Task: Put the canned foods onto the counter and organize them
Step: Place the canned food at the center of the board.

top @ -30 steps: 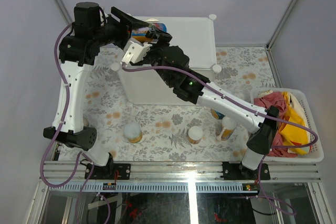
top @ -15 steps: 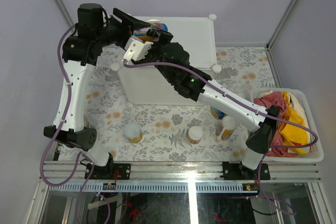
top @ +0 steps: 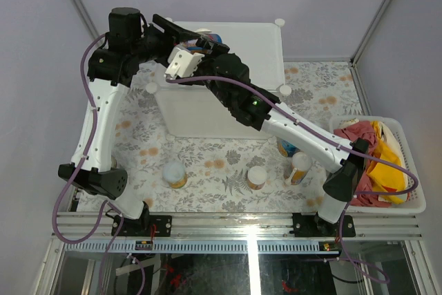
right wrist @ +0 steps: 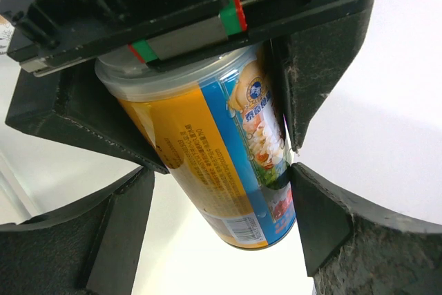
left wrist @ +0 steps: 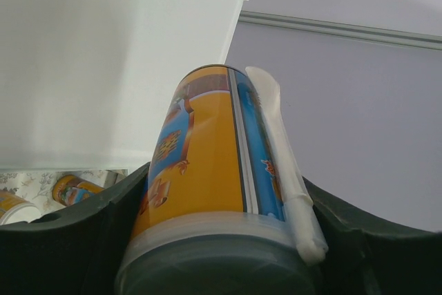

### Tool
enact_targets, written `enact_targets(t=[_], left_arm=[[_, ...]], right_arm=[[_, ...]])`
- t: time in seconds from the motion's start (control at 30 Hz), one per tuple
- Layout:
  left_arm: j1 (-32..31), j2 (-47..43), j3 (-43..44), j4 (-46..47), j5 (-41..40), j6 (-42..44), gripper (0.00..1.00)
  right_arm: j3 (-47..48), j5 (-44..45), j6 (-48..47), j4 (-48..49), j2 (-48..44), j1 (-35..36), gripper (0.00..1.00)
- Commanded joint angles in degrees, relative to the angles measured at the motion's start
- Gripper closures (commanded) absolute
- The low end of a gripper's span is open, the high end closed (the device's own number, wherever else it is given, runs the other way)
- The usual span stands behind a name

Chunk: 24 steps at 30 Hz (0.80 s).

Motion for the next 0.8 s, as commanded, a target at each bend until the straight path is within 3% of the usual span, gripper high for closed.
enact_targets(t=[0.0, 0.2, 0.77], left_arm=[[-1.3, -4.6, 0.3, 13.2, 7.9, 1.0, 0.60], [-1.4, -5.9, -3.1, 15.9, 8.4, 0.9, 0.48], [-1.4, -5.0, -1.8, 15.2, 9.8, 3.4, 0.43]], right_arm=[[2.6, -0.1, 7.7, 4.8, -1.8, -1.7, 1.00], [2.4, -0.2, 9.1, 4.9, -2.2, -1.9, 1.00], [3.5, 0.4, 10.0, 5.3, -3.0, -3.0, 1.00]])
